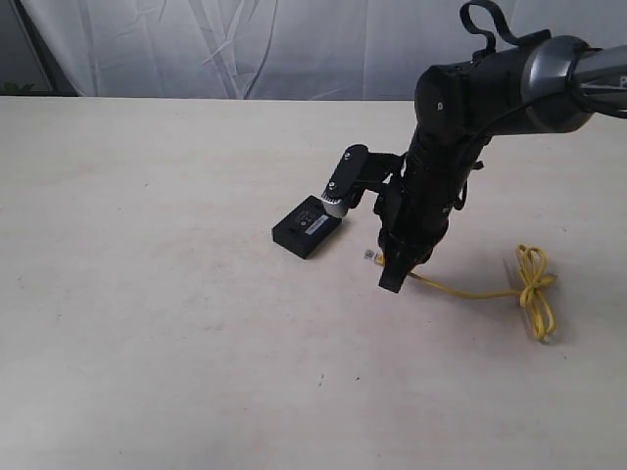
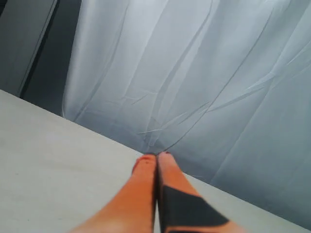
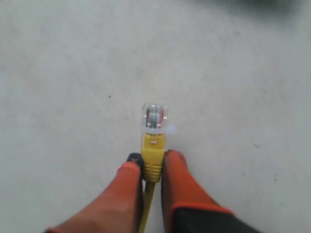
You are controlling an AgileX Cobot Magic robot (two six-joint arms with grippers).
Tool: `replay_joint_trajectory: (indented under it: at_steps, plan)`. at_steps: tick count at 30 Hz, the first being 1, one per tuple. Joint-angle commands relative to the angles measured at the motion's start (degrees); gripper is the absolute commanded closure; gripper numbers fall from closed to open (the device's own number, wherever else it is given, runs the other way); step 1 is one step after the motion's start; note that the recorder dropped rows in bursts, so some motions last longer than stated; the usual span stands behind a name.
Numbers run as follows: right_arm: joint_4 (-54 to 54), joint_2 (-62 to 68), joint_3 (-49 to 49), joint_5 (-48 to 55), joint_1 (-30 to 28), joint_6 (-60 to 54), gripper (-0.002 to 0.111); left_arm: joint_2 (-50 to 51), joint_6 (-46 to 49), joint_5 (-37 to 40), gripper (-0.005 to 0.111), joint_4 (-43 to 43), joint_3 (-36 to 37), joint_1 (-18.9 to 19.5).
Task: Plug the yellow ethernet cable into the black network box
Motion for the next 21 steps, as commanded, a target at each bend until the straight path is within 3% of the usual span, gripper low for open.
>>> replay_joint_trajectory:
  at_steps: [1, 9, 18, 21]
  plan:
    - [0.48, -0.18, 0.37, 1.42, -1.04, -1.47, 0.109, 5.08, 0.00, 2.04, 0.107, -1.40, -1.67, -0.24]
    - [6.13, 1.08, 0.37, 1.58, -7.01, -1.66, 0.109, 28.37, 5.50, 14.34, 0.107, 3.16, -16.30, -0.24]
    - [7.88, 1.96, 0.37, 1.26, -7.04, -2.13, 0.109, 58.01, 28.17, 35.40, 0.107, -0.87, -38.95, -0.24]
    - [7.88, 2.12, 0.37, 1.12, -7.04, -3.19, 0.109, 67.37, 34.69, 37.86, 0.107, -8.09, -44.27, -0.24]
